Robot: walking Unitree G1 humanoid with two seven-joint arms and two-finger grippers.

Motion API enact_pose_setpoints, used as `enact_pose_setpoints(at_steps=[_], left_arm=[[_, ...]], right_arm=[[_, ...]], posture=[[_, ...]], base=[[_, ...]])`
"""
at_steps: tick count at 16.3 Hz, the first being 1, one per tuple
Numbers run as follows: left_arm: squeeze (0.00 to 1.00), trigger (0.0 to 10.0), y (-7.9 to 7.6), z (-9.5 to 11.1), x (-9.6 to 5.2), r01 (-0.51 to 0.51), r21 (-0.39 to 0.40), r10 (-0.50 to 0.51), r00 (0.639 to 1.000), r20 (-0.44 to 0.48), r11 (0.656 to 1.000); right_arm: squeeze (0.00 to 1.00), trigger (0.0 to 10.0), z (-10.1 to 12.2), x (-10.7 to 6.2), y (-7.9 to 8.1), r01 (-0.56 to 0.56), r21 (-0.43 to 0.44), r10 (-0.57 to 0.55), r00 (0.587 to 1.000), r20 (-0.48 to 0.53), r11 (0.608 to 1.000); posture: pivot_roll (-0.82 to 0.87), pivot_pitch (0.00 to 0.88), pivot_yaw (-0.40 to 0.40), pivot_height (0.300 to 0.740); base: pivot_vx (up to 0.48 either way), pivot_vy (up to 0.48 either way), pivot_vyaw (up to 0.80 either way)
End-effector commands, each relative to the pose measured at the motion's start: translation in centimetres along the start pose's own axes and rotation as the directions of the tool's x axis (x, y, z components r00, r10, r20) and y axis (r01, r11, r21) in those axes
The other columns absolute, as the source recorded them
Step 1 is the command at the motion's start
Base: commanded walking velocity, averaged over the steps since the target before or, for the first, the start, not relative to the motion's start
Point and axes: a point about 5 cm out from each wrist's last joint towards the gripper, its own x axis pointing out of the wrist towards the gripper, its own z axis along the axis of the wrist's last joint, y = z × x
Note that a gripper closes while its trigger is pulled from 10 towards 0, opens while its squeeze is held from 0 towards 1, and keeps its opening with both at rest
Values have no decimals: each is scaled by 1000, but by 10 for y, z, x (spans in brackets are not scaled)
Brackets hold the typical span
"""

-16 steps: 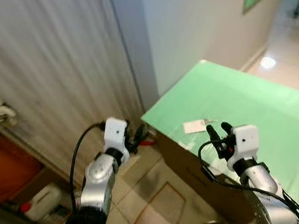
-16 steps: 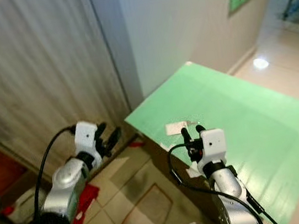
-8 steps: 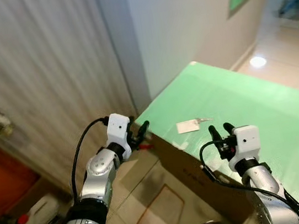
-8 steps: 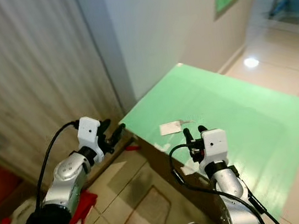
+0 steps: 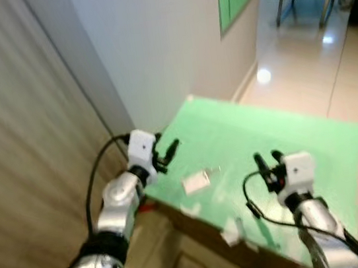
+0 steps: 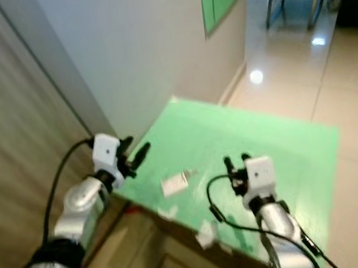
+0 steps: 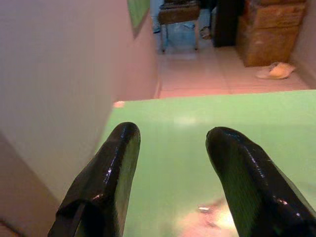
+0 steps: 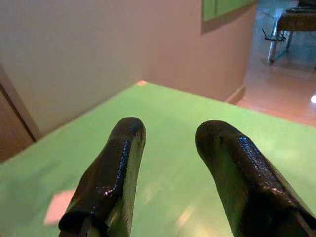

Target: Hang keys on a hook

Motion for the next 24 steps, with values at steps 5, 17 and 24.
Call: enact_pose_setpoints(at_steps=[5,17,24], left_arm=[[0,10000,18,-10,-4,-60,85,69,990,-120,995],[0,10000,-62,-17,34,303,-178,-344,895,-285,936],[0,10000,-57,16,55,123,-324,-167,979,-113,938]], right_arm=[[0,10000,2,2,7,-23,6,22,1000,10,1000],[0,10000,1,-103,-5,-10,7,11,992,-123,1000],[0,10000,5,-129,2,3,31,3,983,-182,1000]], posture=[[-287,28,143,731],[-519,296,162,731],[-564,317,162,731]], base=[[0,0,0],[0,0,0],[0,0,0]])
